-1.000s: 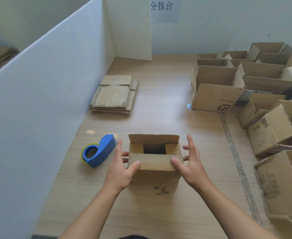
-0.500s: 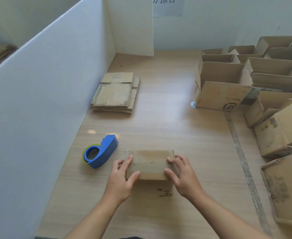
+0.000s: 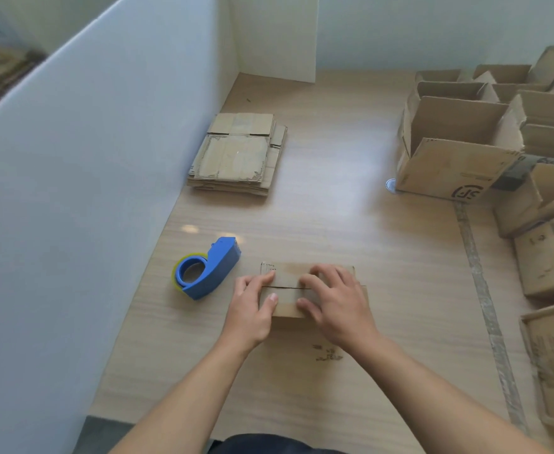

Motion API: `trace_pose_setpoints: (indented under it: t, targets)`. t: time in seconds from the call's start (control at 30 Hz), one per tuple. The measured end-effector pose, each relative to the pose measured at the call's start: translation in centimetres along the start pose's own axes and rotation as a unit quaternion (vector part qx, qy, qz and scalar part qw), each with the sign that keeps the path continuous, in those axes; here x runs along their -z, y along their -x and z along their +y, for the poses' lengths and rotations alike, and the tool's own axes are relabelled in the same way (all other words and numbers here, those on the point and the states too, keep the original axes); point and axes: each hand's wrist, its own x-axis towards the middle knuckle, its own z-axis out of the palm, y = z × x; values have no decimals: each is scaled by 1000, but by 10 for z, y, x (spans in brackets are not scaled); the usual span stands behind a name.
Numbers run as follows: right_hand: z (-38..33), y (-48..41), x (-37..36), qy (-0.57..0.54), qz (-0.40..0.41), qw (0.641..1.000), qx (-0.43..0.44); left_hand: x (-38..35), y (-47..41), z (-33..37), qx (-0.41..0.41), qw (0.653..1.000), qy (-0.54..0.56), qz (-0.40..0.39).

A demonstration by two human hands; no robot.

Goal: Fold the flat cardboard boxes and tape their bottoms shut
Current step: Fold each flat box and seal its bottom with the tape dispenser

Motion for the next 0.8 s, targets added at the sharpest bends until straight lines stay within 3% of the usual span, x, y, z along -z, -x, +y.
trace_pose_setpoints:
  t: [0.23, 0.3, 0.4, 0.47, 0.53, 0.63, 0.8]
  targets:
    - [4, 0, -6, 6, 33, 999, 16, 17, -10, -4, -20, 999, -14, -35]
    - [4, 0, -7, 9, 28, 999, 21, 32, -22, -10, -33, 999, -38, 1]
    - [4, -2, -7, 18, 23, 999, 25, 62, -46, -25, -5, 982, -177, 67]
    - [3, -3, -6, 26, 21, 999, 27, 76, -61, -34, 50, 945, -321, 32]
    - [3, -5, -7, 33, 23, 999, 33, 82, -72, -44, 97, 917, -386, -28]
    - [2, -8, -9, 20, 10, 999, 31, 78, -82, -62, 131, 916, -373, -75]
    - [7, -7, -13, -47, 24, 998, 21, 66, -80, -62, 130, 927, -347, -54]
